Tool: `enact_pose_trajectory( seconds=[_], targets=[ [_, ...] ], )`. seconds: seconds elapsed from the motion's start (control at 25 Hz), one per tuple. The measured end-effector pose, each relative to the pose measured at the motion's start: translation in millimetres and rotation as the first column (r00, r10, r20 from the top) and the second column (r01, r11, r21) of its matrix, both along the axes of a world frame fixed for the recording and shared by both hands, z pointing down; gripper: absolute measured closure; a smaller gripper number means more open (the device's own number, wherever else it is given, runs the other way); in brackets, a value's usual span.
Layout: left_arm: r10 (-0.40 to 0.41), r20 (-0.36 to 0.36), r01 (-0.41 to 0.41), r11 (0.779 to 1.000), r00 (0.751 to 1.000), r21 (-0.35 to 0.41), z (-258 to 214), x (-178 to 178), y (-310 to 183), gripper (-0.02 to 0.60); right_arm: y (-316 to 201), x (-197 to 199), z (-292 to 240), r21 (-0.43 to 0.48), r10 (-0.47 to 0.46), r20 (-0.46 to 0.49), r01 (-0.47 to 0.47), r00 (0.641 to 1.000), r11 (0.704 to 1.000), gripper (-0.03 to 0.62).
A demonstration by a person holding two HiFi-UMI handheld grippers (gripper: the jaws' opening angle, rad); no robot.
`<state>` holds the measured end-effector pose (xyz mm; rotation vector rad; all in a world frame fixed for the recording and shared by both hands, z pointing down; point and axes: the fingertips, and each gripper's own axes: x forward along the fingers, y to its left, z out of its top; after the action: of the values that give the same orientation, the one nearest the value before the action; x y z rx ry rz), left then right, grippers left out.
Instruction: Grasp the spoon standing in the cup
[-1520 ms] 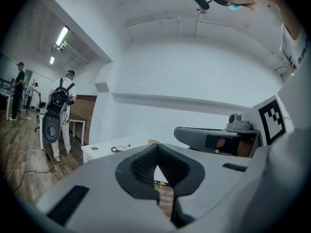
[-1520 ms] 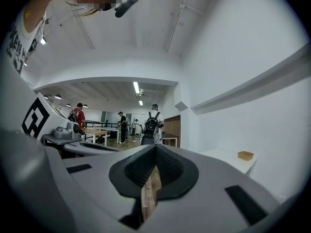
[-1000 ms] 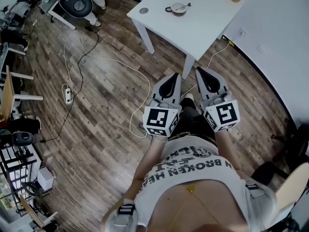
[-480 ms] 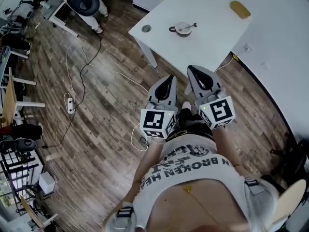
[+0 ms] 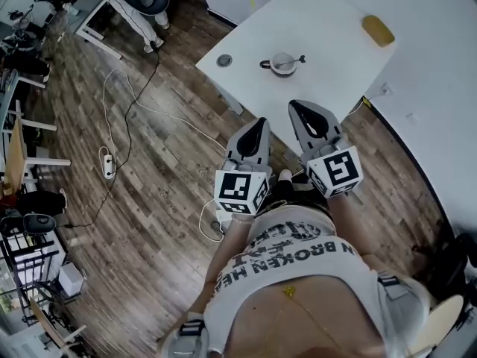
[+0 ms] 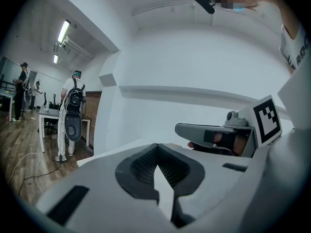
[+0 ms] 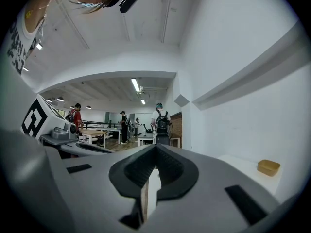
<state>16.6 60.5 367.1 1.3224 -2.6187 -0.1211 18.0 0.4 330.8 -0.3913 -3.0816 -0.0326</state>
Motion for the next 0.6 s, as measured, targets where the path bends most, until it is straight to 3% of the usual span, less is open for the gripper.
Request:
enact_pose_trajectory(
  seconds=[0.28, 0.6],
  targets=[
    [0.049, -0.016, -0.049, 0.999, 0.999, 0.006, 6, -26, -23, 0.584, -17, -21, 7, -0.009, 0.043, -0.012, -0.043, 0.999, 0.999, 0.588],
    [0.229, -0.013, -0.228, 0.973, 0.973, 0.024, 8, -77, -41, 0.583, -37, -60, 14, -0.015, 0.24, -0.019, -0.241, 0.97, 0.97, 0.588]
  ],
)
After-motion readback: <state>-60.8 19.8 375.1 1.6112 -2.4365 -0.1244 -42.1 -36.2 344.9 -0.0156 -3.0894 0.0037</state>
